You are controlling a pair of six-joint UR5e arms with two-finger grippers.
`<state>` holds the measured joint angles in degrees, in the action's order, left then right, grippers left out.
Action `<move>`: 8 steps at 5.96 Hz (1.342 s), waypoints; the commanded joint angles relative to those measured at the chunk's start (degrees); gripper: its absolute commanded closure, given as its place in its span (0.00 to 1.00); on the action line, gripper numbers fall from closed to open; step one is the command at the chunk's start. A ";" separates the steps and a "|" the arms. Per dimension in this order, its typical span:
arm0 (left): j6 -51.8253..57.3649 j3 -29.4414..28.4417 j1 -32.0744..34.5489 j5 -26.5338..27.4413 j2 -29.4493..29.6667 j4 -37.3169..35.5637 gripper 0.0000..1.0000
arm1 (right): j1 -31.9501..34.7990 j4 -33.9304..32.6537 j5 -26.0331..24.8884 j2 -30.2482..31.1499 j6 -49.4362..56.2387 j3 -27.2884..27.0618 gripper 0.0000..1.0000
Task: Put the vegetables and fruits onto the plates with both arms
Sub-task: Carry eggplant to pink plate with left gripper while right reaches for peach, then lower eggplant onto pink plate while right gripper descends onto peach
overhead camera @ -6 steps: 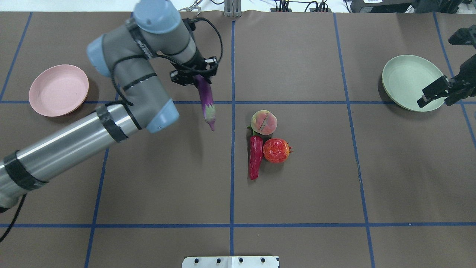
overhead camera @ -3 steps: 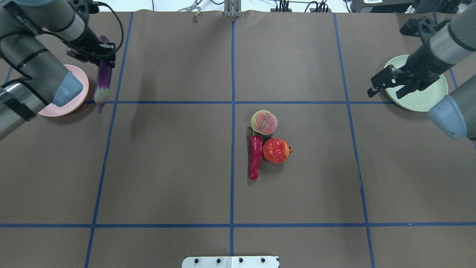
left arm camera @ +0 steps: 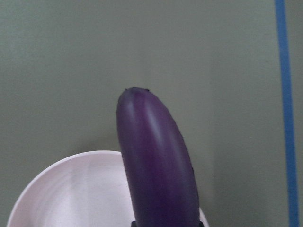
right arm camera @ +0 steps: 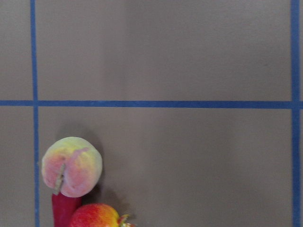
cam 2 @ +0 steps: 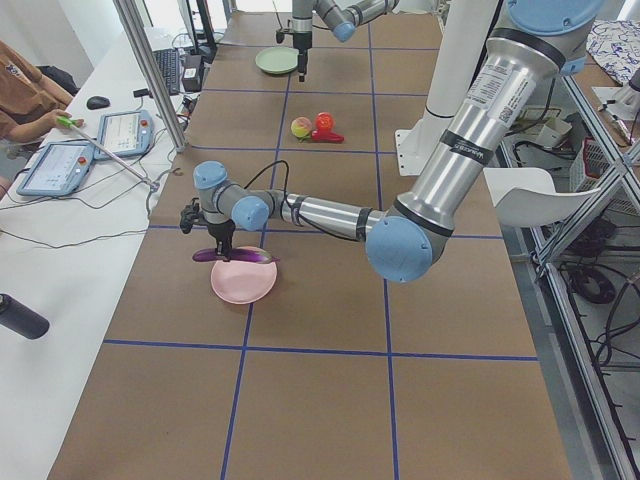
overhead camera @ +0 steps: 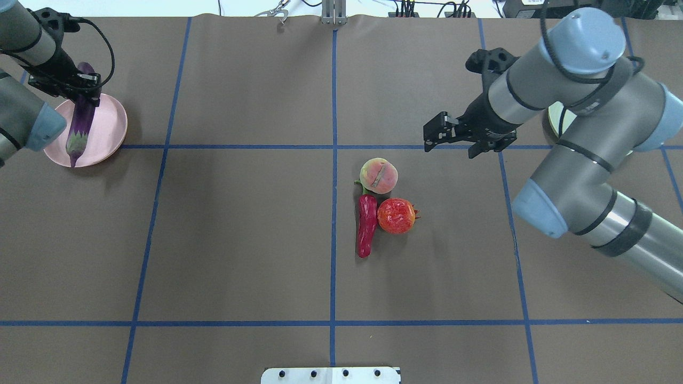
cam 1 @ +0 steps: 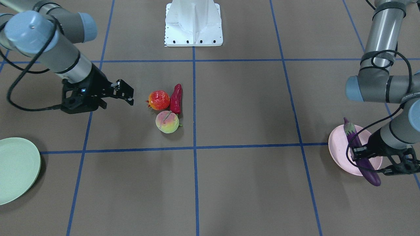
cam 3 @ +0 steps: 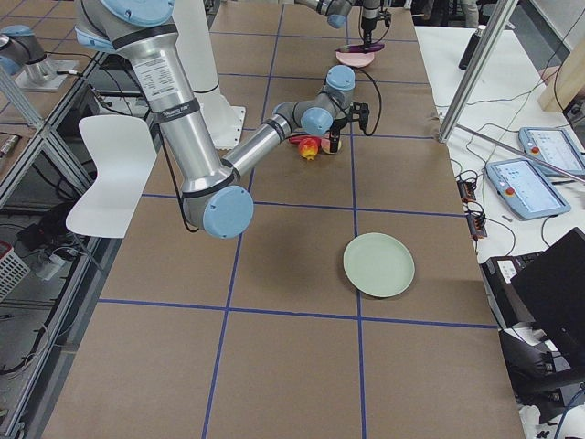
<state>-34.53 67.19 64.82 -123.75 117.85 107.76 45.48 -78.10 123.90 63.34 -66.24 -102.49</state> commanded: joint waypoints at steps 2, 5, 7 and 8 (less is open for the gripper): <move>2.98 -2.33 0.22 -0.09 -0.95 0.78 0.10 | -6.27 2.84 -9.61 -7.15 -9.67 5.60 0.00; 2.02 -0.75 0.22 -0.35 -1.04 0.78 0.00 | -8.12 8.84 -12.80 -7.35 -9.79 12.13 0.00; 1.92 0.13 0.31 -0.44 -1.13 0.78 0.00 | -9.53 9.71 -15.79 -7.44 -10.49 13.45 0.00; 1.75 0.40 0.31 -0.44 -1.30 0.78 0.00 | -9.97 12.86 -15.88 -7.44 -11.45 15.89 0.00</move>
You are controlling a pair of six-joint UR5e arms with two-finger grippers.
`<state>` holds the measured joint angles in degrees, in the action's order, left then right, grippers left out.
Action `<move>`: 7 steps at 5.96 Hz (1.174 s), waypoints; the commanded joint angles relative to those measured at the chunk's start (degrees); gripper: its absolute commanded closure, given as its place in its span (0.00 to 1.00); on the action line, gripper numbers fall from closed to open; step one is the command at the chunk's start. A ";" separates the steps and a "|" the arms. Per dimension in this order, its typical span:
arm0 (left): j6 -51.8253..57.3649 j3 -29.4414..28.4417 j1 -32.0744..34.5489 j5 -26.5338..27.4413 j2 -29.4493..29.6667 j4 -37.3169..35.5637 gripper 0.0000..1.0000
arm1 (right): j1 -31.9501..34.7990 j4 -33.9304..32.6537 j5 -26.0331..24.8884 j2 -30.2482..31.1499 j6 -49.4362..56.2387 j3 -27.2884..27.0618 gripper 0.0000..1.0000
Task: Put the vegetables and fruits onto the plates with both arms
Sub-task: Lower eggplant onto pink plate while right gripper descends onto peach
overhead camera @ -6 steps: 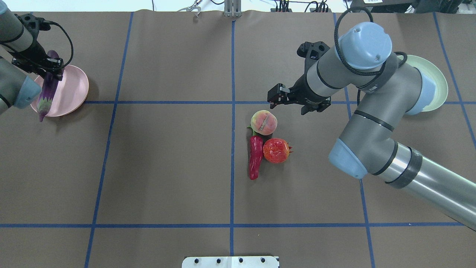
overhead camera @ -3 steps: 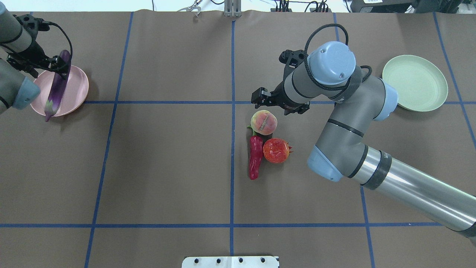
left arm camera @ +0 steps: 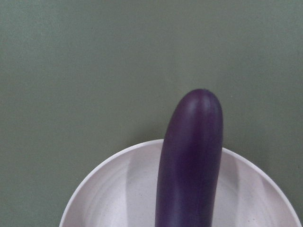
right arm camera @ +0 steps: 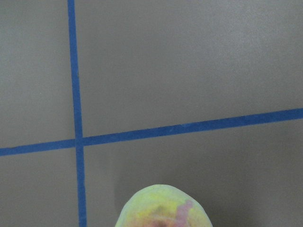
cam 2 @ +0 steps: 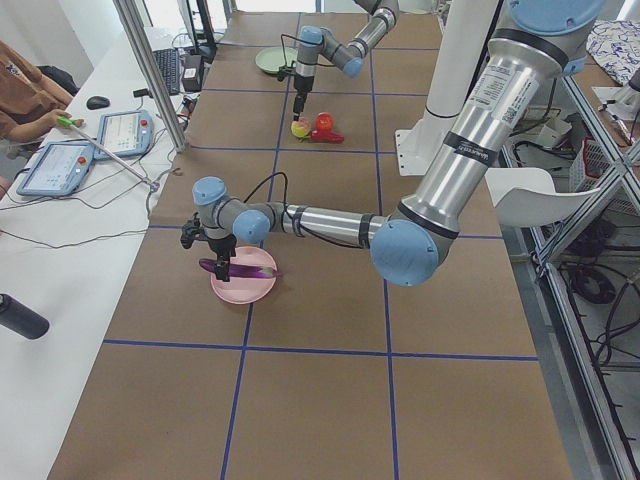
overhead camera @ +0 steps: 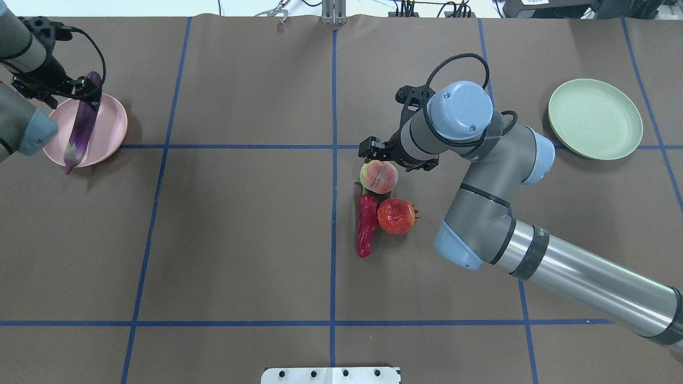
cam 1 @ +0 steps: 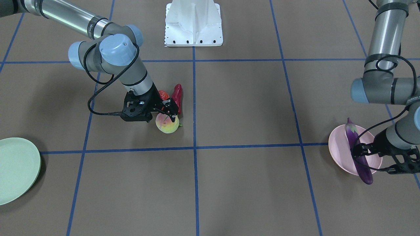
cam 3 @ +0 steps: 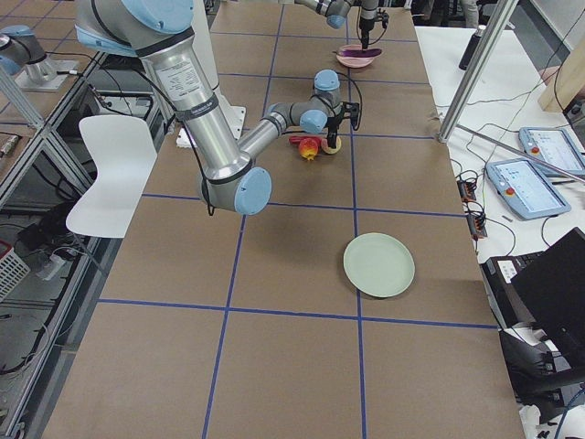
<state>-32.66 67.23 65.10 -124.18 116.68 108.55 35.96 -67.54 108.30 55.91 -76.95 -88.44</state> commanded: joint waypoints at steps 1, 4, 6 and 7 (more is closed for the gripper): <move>-1.95 0.70 -0.06 -0.01 -0.31 0.09 0.00 | -0.72 5.54 -0.28 -0.01 -3.18 3.52 0.00; -2.32 0.97 -0.15 0.08 -0.31 0.00 0.00 | -1.69 6.02 -0.28 -0.01 -6.51 4.77 0.27; -3.90 1.75 -0.24 -0.01 0.04 0.00 0.00 | -1.60 7.84 0.07 -0.18 -9.44 4.25 1.00; -5.91 3.33 -0.33 -0.18 0.30 -0.18 0.00 | -0.47 8.30 0.51 -0.44 -9.27 4.24 1.00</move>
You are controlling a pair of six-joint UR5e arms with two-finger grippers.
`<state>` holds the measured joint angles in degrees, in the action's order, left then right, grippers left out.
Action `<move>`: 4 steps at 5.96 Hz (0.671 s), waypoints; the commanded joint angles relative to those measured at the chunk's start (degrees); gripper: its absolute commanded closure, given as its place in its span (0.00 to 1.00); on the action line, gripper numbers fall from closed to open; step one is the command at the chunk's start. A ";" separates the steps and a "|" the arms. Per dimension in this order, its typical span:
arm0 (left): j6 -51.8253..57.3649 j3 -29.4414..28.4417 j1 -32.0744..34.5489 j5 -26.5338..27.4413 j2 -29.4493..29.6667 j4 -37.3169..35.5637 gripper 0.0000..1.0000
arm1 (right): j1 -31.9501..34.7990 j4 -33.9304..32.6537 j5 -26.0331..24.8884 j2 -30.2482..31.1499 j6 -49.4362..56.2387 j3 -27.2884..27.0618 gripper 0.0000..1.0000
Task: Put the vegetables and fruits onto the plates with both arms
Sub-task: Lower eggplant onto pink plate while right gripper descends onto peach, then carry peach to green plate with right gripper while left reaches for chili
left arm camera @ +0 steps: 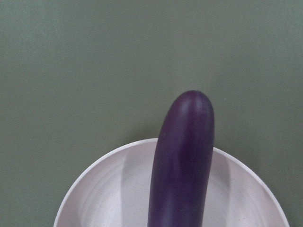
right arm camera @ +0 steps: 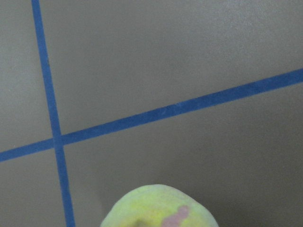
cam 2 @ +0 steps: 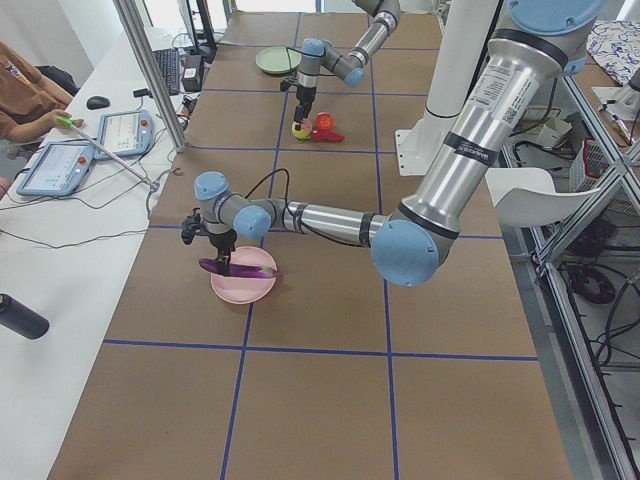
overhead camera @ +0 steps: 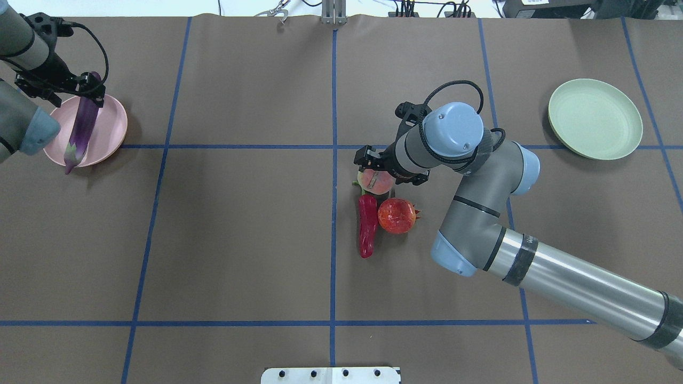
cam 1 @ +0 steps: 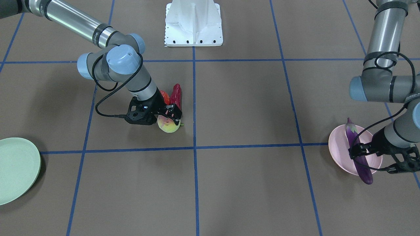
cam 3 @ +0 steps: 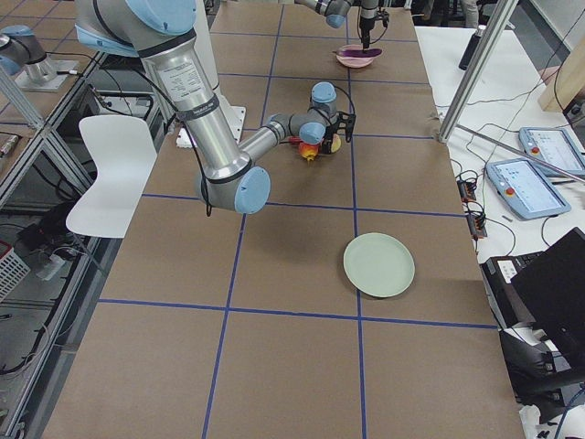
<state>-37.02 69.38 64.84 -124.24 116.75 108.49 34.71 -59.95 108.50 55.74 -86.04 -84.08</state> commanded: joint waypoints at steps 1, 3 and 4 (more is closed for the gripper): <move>-4.00 3.28 -0.24 -0.30 0.58 -0.55 0.00 | 1.76 0.62 1.09 -0.28 -0.18 -0.12 1.00; -7.26 5.40 -0.76 -2.41 1.10 -0.55 0.00 | 5.34 0.19 4.76 -0.02 0.08 -0.38 1.00; -15.63 6.46 -4.68 -2.67 4.33 -0.38 0.00 | 10.85 0.18 8.80 0.86 3.56 -0.38 1.00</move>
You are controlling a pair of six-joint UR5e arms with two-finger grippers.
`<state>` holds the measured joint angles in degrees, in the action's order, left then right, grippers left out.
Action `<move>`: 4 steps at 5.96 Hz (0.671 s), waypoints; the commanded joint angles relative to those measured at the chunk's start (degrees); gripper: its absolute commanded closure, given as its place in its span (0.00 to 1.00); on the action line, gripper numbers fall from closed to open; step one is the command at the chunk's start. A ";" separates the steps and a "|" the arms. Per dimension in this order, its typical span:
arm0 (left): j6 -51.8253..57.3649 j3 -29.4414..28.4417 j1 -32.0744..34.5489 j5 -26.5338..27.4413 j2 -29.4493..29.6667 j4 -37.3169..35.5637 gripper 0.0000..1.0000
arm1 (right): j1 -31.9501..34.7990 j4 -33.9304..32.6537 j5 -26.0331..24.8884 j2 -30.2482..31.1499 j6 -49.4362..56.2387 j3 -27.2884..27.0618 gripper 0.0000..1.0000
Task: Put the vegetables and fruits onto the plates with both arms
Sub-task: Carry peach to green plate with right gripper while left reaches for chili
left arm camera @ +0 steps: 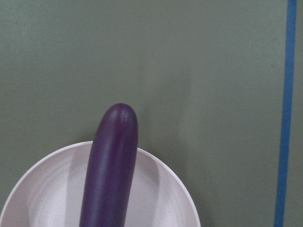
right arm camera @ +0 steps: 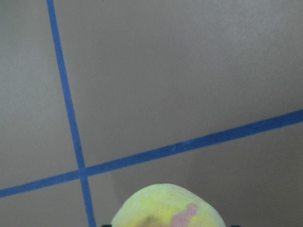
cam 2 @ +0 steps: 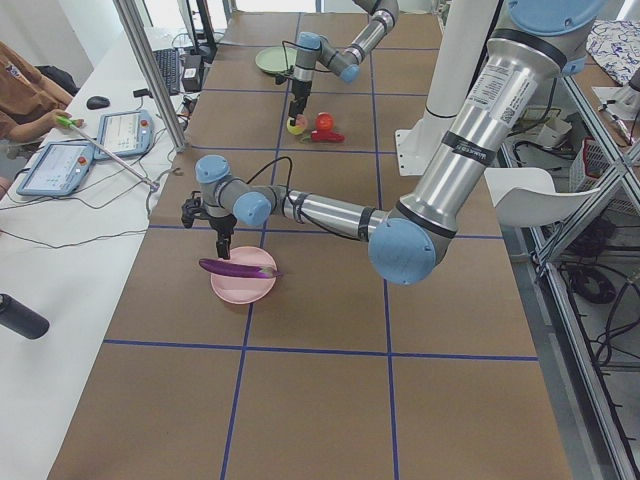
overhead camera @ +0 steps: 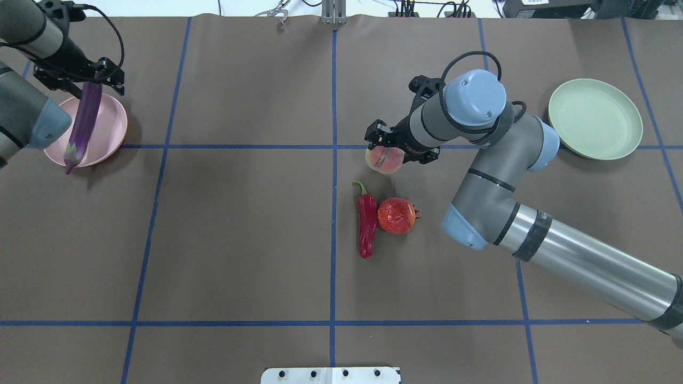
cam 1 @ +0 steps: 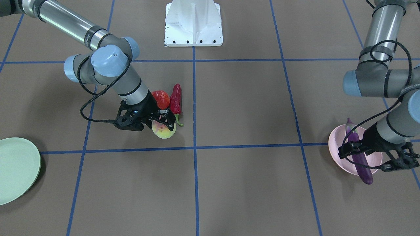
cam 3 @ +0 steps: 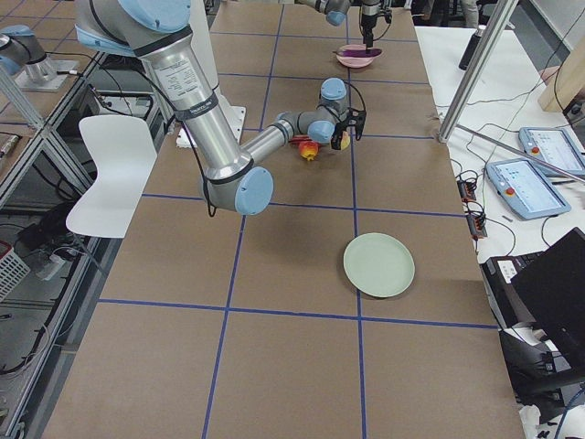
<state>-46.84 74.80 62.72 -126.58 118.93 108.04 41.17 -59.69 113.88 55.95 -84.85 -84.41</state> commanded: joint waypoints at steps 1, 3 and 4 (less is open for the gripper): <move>-13.81 4.18 -8.09 0.01 4.71 -0.02 0.00 | 9.49 -0.07 4.23 2.57 7.80 0.56 1.00; -25.11 6.67 -18.20 2.28 12.25 -0.11 0.00 | 19.16 -0.25 5.29 5.82 18.87 5.19 1.00; -26.10 6.76 -21.64 5.43 15.42 -0.20 0.00 | 22.60 -0.07 5.30 6.71 26.33 10.18 1.00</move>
<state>-70.83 81.28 44.90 -123.69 131.04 107.90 59.88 -59.87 118.96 61.58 -65.40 -78.48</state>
